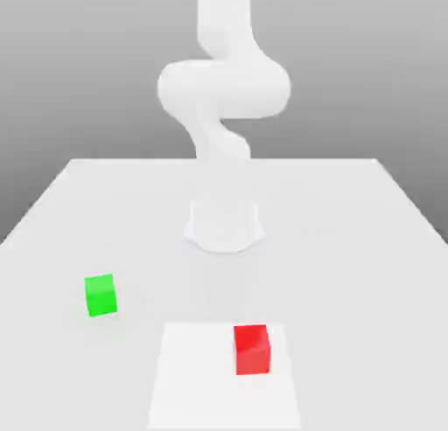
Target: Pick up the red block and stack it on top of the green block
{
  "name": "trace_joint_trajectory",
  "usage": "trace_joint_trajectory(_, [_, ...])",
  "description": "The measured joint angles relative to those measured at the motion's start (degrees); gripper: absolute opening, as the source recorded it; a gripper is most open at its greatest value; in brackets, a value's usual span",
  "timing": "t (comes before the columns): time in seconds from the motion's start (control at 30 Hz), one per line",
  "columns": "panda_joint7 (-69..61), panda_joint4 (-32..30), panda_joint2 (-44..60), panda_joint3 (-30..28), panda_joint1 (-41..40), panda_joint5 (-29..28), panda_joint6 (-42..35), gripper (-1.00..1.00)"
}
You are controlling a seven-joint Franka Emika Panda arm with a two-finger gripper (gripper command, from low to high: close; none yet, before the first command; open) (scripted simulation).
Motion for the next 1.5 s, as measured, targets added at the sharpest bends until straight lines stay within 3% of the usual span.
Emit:
trace_joint_trajectory(0.4, [-1.2,-14.6,25.8,0.7,3.0,2.4,15.2,0.00])
trace_joint_trajectory(0.63, [0.9,-22.8,40.3,2.0,3.5,-0.1,23.8,0.00])
trace_joint_trajectory(0.83, [2.1,-22.3,52.7,1.3,4.0,-1.8,34.0,0.00])
trace_joint_trajectory(0.87, [2.2,-22.0,54.6,1.1,4.2,-1.9,35.6,-1.00])
trace_joint_trajectory(1.1, [2.4,-22.0,55.0,1.1,4.1,-2.1,36.0,-1.00])
trace_joint_trajectory(1.3, [1.7,-23.6,44.1,1.7,3.8,-1.2,26.6,-1.00])
trace_joint_trajectory(1.5, [-10.4,-27.8,34.9,-6.9,-8.1,-5.9,21.9,-1.00])
